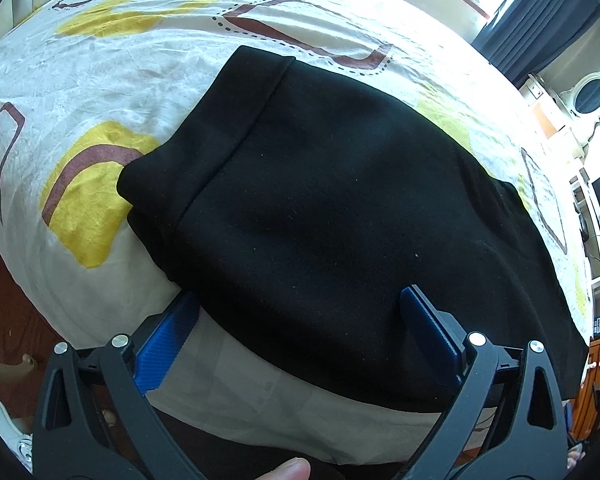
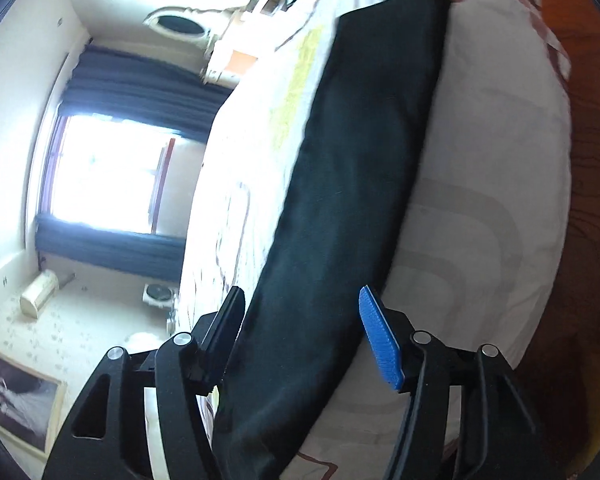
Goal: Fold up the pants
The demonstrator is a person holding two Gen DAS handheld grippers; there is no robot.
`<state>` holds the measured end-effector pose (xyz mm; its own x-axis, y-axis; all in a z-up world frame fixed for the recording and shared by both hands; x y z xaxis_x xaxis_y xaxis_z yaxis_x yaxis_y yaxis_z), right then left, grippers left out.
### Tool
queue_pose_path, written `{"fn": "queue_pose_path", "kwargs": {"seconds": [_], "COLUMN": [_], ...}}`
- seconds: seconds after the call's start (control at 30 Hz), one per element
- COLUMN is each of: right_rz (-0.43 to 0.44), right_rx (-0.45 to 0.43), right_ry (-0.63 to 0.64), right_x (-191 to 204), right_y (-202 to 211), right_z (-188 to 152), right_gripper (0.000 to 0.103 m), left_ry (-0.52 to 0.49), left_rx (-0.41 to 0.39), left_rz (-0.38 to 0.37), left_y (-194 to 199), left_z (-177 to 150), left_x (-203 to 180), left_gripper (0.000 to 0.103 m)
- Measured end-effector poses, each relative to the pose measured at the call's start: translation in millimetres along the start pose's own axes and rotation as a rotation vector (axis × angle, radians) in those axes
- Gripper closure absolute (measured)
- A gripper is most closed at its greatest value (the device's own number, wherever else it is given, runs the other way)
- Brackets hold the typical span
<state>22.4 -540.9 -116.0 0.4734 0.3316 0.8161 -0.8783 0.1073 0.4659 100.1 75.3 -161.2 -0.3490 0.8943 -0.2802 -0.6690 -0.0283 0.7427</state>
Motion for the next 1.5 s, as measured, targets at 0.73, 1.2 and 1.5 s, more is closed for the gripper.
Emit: {"fn": "queue_pose_path", "kwargs": {"seconds": [0.73, 1.2, 1.5], "right_rz": [0.075, -0.186, 0.104], "right_rx": [0.269, 0.103, 0.308], "right_ry": [0.193, 0.387, 0.236], "right_x": [51.7, -100.4, -88.7], "right_y": [-122.0, -74.9, -75.4], "right_z": [26.2, 267.8, 222.7], "right_gripper": [0.036, 0.032, 0.023], "left_ry": [0.052, 0.035, 0.138], "left_rx": [-0.016, -0.097, -0.08], "left_rz": [-0.033, -0.18, -0.243], "left_y": [-1.4, 2.6, 5.3], "left_z": [11.1, 34.5, 51.6], "left_x": [-10.1, -32.0, -39.7], "left_gripper": [0.003, 0.003, 0.003]}}
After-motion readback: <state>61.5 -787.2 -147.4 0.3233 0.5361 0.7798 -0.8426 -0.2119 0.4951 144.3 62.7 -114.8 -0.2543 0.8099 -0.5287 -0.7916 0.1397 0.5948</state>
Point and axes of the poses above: each gripper's, at about its wrist camera, not at the fingertips, and y roughly against the way its jaws point, x to its left, z to its top, the point moved 10 cm from there along -y, roughly the way its jaws point, and after that the axes turned 15 degrees about -x, right-handed, at the moved point
